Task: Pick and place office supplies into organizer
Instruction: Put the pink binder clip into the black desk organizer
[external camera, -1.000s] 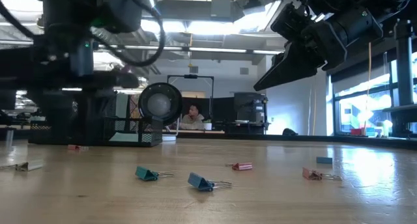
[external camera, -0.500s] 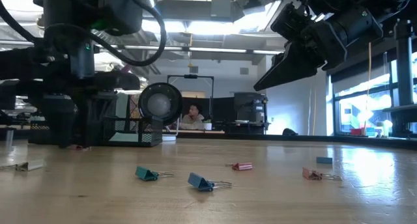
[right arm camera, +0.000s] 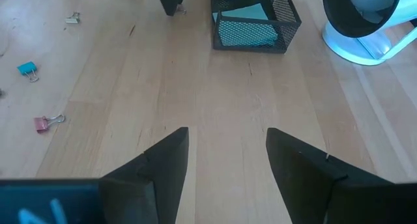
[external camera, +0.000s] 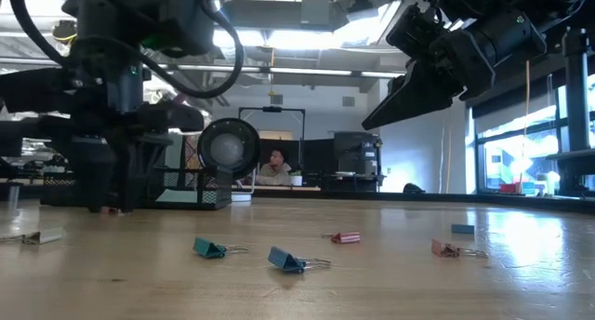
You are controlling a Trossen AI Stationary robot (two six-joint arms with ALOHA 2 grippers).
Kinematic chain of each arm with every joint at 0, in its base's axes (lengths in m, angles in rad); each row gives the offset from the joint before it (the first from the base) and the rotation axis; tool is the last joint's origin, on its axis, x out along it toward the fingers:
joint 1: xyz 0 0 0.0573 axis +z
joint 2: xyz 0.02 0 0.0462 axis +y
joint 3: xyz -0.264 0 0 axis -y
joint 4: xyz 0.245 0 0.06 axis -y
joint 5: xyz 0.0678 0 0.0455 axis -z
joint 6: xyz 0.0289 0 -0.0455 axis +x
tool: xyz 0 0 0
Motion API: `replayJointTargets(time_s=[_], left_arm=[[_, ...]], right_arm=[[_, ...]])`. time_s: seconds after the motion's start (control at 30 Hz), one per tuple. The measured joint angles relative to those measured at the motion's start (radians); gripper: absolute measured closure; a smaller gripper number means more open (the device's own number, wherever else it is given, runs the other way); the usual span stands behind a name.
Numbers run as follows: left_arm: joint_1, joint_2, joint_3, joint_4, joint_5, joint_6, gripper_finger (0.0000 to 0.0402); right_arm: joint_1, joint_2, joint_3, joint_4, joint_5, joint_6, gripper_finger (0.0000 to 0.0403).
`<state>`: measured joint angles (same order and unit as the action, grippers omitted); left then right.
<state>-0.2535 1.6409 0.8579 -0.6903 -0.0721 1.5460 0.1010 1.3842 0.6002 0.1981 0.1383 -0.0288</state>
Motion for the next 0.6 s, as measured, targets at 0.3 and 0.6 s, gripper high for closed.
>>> replayJointTargets(time_s=[0.3, 0.6], left_arm=[[0.01, 0.024, 0.003, 0.004, 0.014, 0.051, 0.0231], [0.012, 0.026, 0.0, 0.001, 0.016, 0.064, 0.0264]], right_arm=[[0.0, 0.0, 0.0, 0.0, 0.0, -0.001, 0.0193], [0.0, 0.0, 0.0, 0.0, 0.0, -0.002, 0.0193]])
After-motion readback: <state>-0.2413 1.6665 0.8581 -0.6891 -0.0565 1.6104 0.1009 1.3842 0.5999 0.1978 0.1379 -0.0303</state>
